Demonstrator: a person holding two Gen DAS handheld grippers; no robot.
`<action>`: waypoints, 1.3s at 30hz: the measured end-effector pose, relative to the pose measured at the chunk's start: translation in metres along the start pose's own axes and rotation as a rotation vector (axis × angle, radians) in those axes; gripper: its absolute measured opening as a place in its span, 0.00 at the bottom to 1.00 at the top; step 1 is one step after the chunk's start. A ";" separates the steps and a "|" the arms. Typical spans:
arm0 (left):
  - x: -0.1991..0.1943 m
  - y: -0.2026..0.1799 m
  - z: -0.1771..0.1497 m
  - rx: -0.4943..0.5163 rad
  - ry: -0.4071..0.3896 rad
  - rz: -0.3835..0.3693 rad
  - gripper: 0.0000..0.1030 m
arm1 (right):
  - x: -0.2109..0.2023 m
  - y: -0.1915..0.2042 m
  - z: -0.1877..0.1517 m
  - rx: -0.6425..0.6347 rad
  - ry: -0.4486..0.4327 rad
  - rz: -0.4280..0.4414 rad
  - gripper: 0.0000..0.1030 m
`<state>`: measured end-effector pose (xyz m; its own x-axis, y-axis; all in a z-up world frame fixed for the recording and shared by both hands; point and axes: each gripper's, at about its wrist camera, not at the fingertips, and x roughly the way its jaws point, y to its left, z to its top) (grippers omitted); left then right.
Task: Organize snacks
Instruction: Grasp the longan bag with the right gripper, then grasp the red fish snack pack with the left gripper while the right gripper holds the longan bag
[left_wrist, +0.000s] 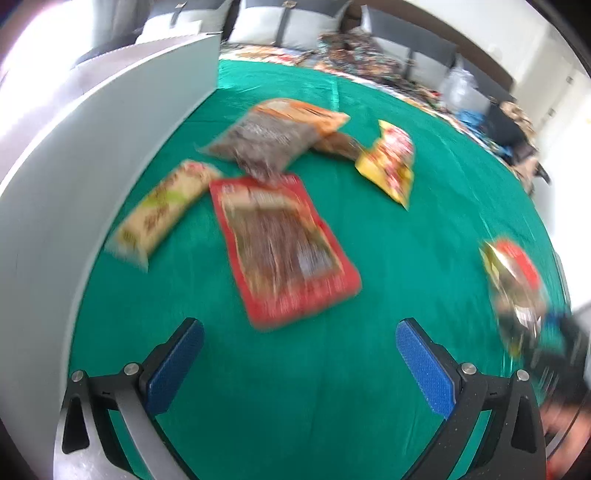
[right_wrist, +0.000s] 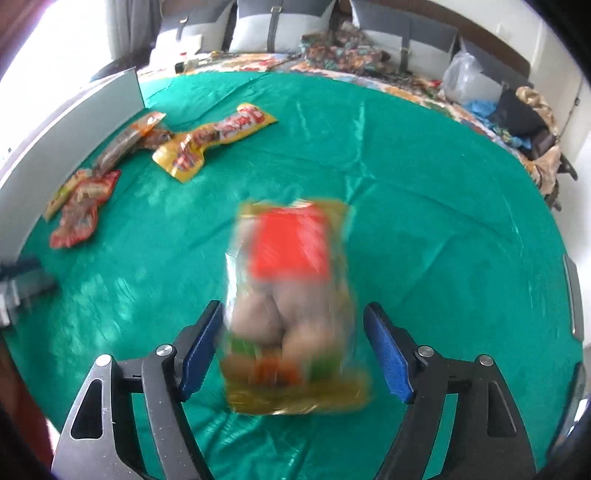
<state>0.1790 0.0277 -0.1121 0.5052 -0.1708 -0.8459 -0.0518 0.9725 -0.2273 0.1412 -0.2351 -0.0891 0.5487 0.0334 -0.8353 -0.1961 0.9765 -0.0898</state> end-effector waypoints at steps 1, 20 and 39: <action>0.008 -0.002 0.012 -0.010 0.020 0.015 1.00 | 0.004 0.001 -0.005 -0.010 -0.014 -0.011 0.78; 0.004 -0.066 -0.050 0.309 0.028 0.004 0.91 | 0.015 -0.026 -0.023 0.082 -0.074 0.020 0.85; 0.009 -0.055 -0.059 0.322 -0.078 0.041 1.00 | 0.015 -0.026 -0.023 0.082 -0.074 0.020 0.85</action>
<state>0.1360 -0.0366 -0.1356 0.5731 -0.1303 -0.8090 0.1955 0.9805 -0.0195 0.1356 -0.2648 -0.1118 0.6046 0.0657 -0.7938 -0.1425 0.9894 -0.0266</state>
